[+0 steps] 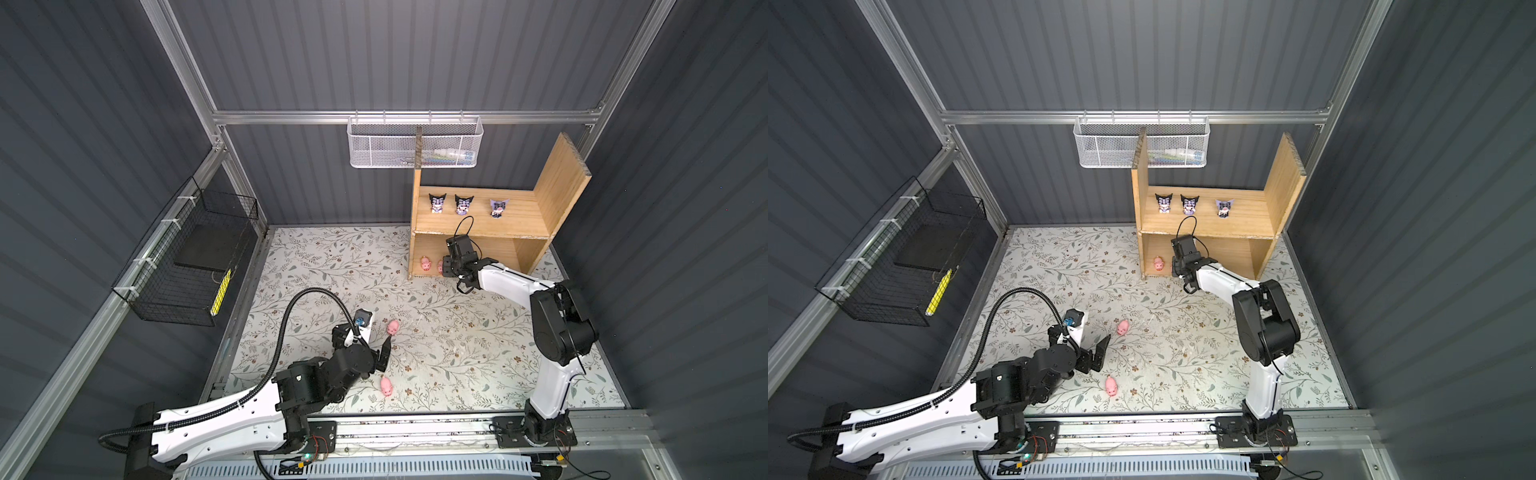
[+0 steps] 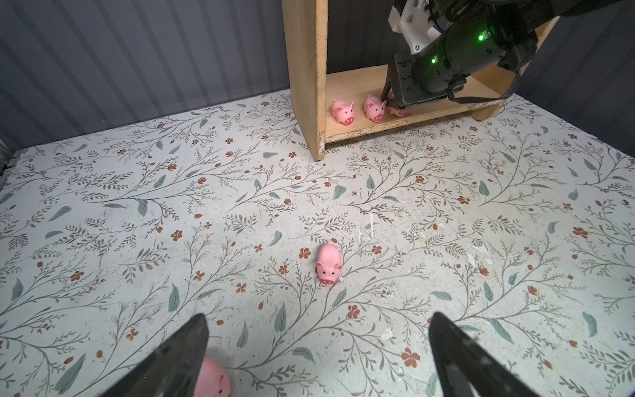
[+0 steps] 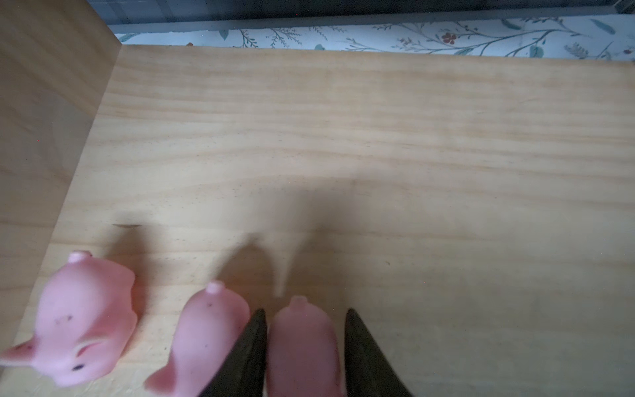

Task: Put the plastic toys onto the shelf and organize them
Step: 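Lower the pig onto the lower board next to the other pigs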

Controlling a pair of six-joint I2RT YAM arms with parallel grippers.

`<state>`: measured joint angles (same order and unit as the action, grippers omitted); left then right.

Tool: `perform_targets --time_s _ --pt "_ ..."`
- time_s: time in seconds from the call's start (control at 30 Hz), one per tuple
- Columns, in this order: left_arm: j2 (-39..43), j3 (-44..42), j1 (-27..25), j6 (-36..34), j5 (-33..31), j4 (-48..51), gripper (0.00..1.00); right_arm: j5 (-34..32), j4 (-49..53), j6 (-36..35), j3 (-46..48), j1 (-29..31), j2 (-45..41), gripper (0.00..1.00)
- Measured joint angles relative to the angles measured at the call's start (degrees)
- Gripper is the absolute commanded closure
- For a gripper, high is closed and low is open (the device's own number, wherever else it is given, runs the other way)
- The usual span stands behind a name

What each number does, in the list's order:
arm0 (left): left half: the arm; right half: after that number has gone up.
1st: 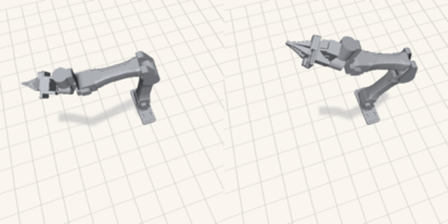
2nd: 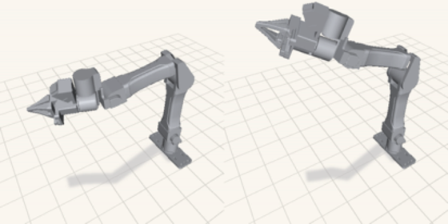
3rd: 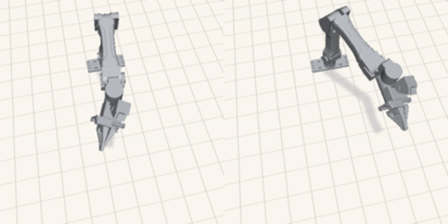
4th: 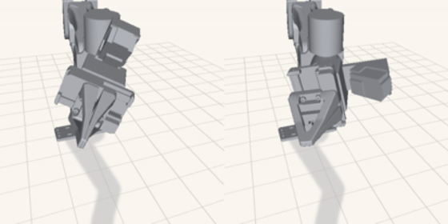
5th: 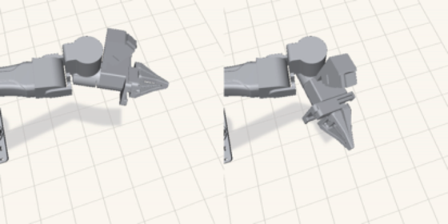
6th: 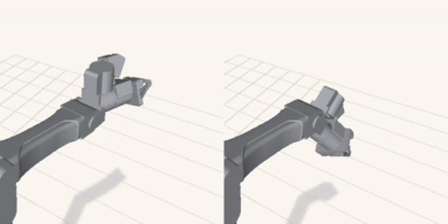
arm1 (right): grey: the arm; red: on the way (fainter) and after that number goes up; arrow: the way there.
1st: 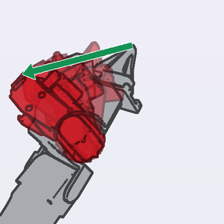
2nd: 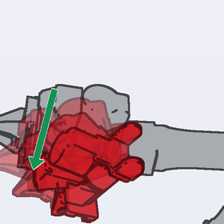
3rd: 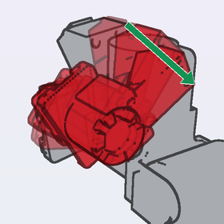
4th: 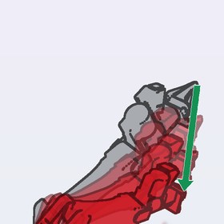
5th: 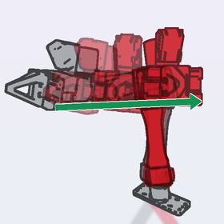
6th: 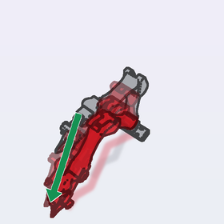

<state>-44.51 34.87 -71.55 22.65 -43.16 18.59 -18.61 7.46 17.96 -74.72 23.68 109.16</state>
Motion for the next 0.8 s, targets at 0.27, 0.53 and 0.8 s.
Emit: perform_targets --time_s 0.27,0.53,0.8 --pt "0.6 0.0 0.0 0.1 0.0 1.3 0.00 -1.4 0.3 0.0 -0.1 0.0 0.0 0.58" --pt "1.7 0.0 0.0 0.1 0.0 2.1 0.00 -2.5 0.3 0.0 -0.1 0.0 0.0 0.57" --pt "1.6 0.0 0.0 0.1 0.0 2.4 0.00 -2.8 0.3 0.0 -0.1 0.0 0.0 0.57"
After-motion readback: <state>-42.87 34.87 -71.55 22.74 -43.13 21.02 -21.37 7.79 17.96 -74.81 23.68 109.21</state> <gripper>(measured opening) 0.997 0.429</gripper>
